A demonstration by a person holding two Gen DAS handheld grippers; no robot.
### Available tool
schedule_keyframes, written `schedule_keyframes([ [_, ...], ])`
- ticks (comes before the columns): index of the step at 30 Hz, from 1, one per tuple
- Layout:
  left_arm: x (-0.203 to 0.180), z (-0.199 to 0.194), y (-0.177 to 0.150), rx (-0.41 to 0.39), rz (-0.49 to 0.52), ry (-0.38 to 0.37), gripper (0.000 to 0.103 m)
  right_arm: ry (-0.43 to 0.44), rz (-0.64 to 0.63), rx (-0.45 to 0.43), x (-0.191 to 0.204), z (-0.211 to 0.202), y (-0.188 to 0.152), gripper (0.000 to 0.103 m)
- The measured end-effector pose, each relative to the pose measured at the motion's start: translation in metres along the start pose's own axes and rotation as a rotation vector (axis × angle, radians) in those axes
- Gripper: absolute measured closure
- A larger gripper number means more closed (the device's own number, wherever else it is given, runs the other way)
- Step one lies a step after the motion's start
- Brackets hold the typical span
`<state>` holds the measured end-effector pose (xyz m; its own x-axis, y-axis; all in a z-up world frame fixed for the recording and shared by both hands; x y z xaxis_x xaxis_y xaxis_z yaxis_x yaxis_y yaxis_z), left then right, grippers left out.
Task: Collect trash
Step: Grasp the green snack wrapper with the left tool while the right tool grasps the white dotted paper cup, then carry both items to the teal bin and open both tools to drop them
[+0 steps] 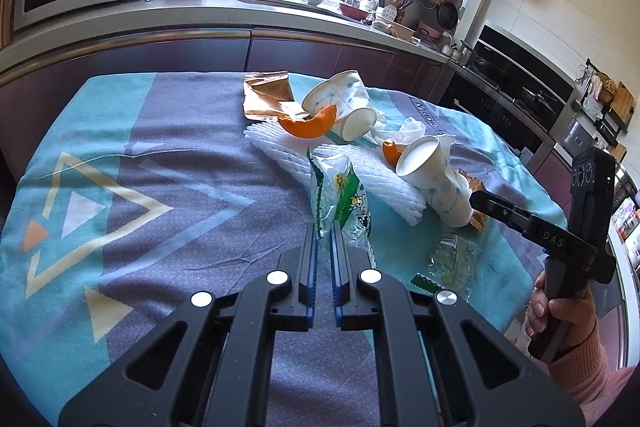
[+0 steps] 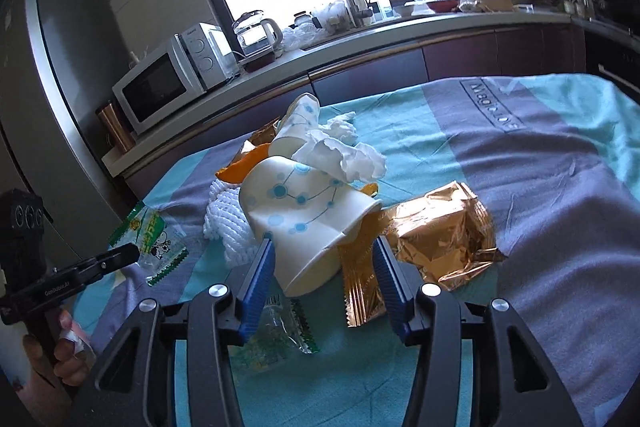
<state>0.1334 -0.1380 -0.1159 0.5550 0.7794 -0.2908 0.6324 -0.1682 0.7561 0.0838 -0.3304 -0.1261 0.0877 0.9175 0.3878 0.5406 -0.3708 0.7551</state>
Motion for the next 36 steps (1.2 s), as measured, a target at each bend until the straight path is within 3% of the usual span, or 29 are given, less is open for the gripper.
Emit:
schedule_keyframes([
  [4,0.007,-0.006,-0.003,0.0,-0.013,0.009,0.096,0.117,0.092,0.036,0.008,0.014,-0.003,0.065],
  [6,0.01,-0.008,-0.003,-0.002,-0.015,0.016,0.096,0.152,0.109,0.04,0.015,0.018,-0.004,0.085],
  [9,0.013,-0.012,-0.003,-0.006,-0.018,0.022,0.096,0.192,0.109,0.031,0.025,0.018,-0.003,0.1],
  [18,0.023,-0.035,-0.005,-0.033,-0.022,0.033,0.096,0.284,0.003,0.003,0.069,-0.004,0.005,0.101],
  [25,0.037,-0.077,-0.001,-0.097,-0.028,0.06,0.096,0.416,-0.133,0.051,0.144,-0.005,-0.005,0.101],
  [29,0.058,-0.11,-0.003,-0.137,-0.048,0.105,0.096,0.496,-0.206,0.095,0.194,0.001,-0.016,0.101],
  [36,0.123,-0.177,-0.018,-0.203,-0.125,0.261,0.096,0.623,-0.319,0.18,0.272,0.019,-0.034,0.101],
])
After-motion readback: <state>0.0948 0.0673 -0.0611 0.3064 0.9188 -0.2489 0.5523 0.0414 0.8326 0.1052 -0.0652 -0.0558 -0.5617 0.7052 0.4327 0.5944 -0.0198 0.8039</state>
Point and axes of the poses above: each gripper's, at about its wrist camera, not at the fingertips, and z roughly the way its jaws point, x to its left, y to its top, the point moved 10 cm from there along z, roughly the way its jaws point, and after that the axes turned 2 degrees about -x, right-handed, at the moved point
